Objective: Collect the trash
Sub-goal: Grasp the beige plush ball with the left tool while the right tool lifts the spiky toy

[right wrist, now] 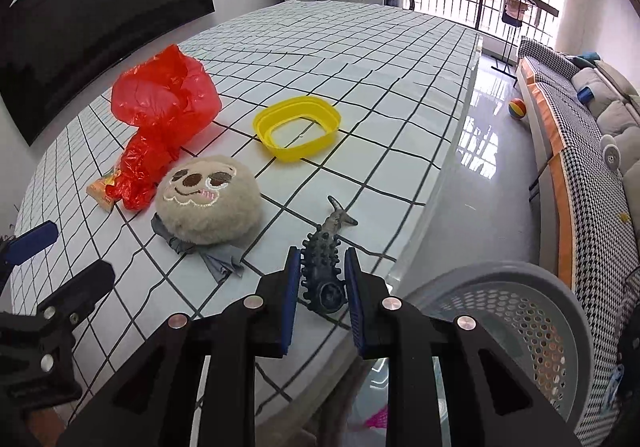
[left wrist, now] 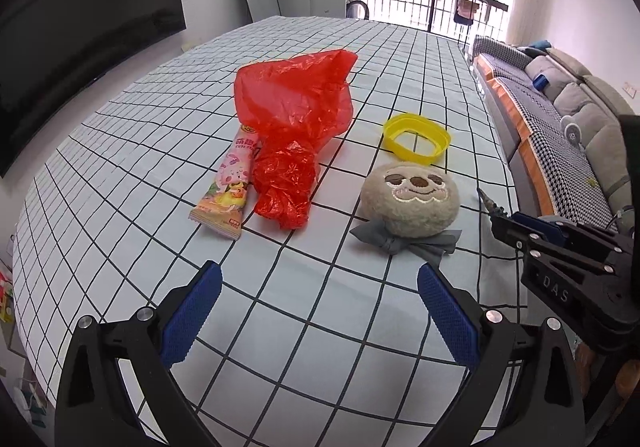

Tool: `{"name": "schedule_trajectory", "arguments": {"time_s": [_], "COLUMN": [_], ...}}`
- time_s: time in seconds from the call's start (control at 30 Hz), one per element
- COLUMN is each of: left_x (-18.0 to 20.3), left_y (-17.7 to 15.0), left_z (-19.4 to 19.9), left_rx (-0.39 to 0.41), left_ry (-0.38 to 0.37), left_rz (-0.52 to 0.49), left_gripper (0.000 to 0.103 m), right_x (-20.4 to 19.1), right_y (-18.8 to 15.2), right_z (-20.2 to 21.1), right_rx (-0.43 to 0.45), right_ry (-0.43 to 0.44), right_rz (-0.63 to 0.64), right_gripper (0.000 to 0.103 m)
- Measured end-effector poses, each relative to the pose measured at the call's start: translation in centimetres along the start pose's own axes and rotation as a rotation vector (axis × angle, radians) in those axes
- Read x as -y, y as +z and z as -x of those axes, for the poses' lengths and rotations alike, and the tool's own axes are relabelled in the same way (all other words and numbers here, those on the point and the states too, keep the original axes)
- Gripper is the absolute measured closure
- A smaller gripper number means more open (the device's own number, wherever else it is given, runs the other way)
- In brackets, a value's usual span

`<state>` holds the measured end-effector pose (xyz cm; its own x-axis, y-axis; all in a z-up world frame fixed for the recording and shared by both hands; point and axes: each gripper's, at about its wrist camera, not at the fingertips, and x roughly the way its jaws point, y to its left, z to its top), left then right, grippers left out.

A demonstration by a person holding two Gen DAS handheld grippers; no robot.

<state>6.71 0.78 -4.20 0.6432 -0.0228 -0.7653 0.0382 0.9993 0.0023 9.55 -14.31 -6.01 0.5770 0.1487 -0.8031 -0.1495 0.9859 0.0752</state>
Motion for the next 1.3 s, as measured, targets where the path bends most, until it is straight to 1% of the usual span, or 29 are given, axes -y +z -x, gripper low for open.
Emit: {"name": "schedule_trajectory", "arguments": {"time_s": [0.13,0.23,0.3,0.37,0.53,0.7,0.87,0.9,0.93,0.97,1.03,1.2,1.3], "left_x": [1.1,2.0,2.7,3.3,4.5,5.6,6.2,6.2,6.2,6.2,6.2,6.4,6.2], "left_y": [0.9,1.6,2.2,2.7,3.9,4.6,4.8,4.8,4.8,4.8,4.7,4.6,4.7], "left_z": [-0.4,-1.3,-1.8,-2.3,-3.4,-5.3,-6.4,-6.6,-6.8,-6.9,-7.0,-6.3,-5.1], "left_rx": [0.004,-0.009,-0.013,-0.012,-0.019,-0.046,-0.052,-0.056,-0.061,-0.070,-0.079,-0.057,-0.023], "left_ry": [-0.013,-0.022,-0.015,-0.007,-0.025,-0.001,0.023,0.022,0.017,0.004,-0.016,-0.024,-0.020], "left_rz": [-0.010,-0.020,-0.033,-0.043,-0.038,-0.061,-0.080,-0.079,-0.077,-0.075,-0.072,-0.094,-0.097], "left_gripper": [0.007,0.007,0.007,0.007,0.007,0.007,0.008,0.009,0.016,0.019,0.031,0.035,0.036], "right_x": [1.2,2.1,2.8,3.2,4.7,5.7,6.8,6.9,7.1,7.2,7.5,7.4,7.3], "right_y": [-1.4,-2.3,-2.9,-3.4,-4.4,-5.4,-6.2,-6.2,-6.3,-6.3,-6.5,-6.6,-6.7], "right_z": [2.3,3.6,4.2,4.7,5.6,5.7,5.8,5.8,5.8,5.8,5.8,5.6,5.7], "right_rx": [0.044,0.074,0.084,0.090,0.097,0.097,0.088,0.088,0.088,0.087,0.086,0.082,0.080], "right_ry": [0.019,0.041,0.057,0.059,0.055,0.047,0.044,0.042,0.041,0.039,0.035,0.027,0.025], "right_rz": [-0.051,-0.081,-0.103,-0.118,-0.145,-0.160,-0.183,-0.186,-0.190,-0.193,-0.198,-0.203,-0.204], "right_gripper": [0.082,0.082,0.082,0.082,0.082,0.082,0.082,0.082,0.082,0.082,0.082,0.082,0.082]}}
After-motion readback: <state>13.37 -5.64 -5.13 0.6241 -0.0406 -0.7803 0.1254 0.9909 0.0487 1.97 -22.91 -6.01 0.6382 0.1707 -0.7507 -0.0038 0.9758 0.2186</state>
